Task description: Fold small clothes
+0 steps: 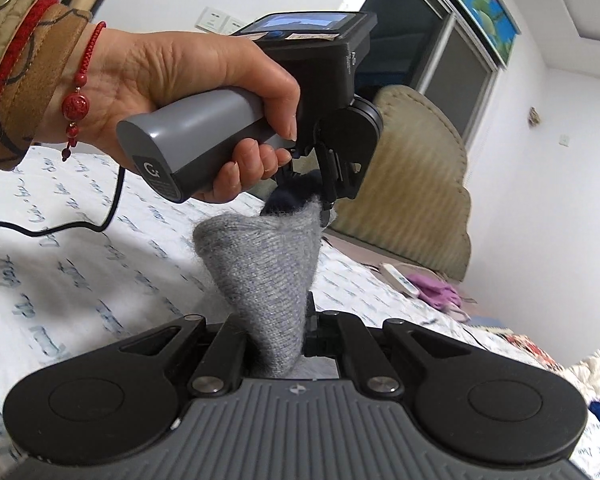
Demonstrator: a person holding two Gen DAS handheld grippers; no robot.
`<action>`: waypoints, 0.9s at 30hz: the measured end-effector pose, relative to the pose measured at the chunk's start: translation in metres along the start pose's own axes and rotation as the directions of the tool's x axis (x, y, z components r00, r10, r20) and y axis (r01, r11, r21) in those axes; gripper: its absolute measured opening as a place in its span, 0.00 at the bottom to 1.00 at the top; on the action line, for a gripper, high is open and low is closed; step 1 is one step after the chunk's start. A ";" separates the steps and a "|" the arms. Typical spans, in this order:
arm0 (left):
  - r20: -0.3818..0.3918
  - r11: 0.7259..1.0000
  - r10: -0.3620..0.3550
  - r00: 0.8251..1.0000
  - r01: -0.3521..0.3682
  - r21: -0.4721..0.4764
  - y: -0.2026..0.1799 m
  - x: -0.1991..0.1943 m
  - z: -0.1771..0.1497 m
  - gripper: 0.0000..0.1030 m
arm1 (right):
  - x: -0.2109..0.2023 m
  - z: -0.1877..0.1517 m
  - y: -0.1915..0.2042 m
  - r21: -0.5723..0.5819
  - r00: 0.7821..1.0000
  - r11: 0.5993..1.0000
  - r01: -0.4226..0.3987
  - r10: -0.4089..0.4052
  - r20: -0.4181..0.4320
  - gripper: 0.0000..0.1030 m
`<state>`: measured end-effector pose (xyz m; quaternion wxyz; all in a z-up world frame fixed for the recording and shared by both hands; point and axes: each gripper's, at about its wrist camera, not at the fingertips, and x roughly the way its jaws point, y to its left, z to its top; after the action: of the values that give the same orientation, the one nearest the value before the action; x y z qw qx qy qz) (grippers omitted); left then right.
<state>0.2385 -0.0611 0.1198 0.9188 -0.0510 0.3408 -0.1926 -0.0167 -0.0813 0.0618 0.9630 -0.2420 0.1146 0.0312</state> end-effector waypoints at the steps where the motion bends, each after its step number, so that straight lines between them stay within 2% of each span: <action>1: -0.006 1.000 -0.005 1.000 0.005 0.007 -0.007 0.004 -0.001 0.12 | -0.001 -0.003 -0.004 0.009 1.000 1.000 0.005 -0.005 -0.005 0.05; 13: -0.062 0.995 -0.043 0.997 0.049 0.093 -0.085 0.052 -0.025 0.13 | -0.012 -0.049 -0.046 0.166 0.994 0.985 0.056 -0.040 -0.098 0.05; 19: -0.095 0.991 -0.057 0.994 0.068 0.117 -0.116 0.078 -0.037 0.13 | -0.005 -0.066 -0.069 0.284 0.989 0.957 0.059 -0.017 -0.148 0.06; 23: -0.129 0.988 -0.056 0.990 0.074 0.138 -0.130 0.099 -0.047 0.13 | 0.000 -0.082 -0.089 0.429 0.981 0.902 0.043 0.042 -0.188 0.06; 27: -0.153 0.991 -0.069 0.986 0.085 0.102 -0.129 0.113 -0.052 0.16 | 0.009 -0.101 -0.108 0.595 0.965 0.804 0.005 0.152 -0.215 0.06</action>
<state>0.2423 -0.2216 0.0406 0.8841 0.0003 0.3951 -0.2495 -0.0162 -0.2243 0.0222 0.9657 0.0719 0.2493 0.0006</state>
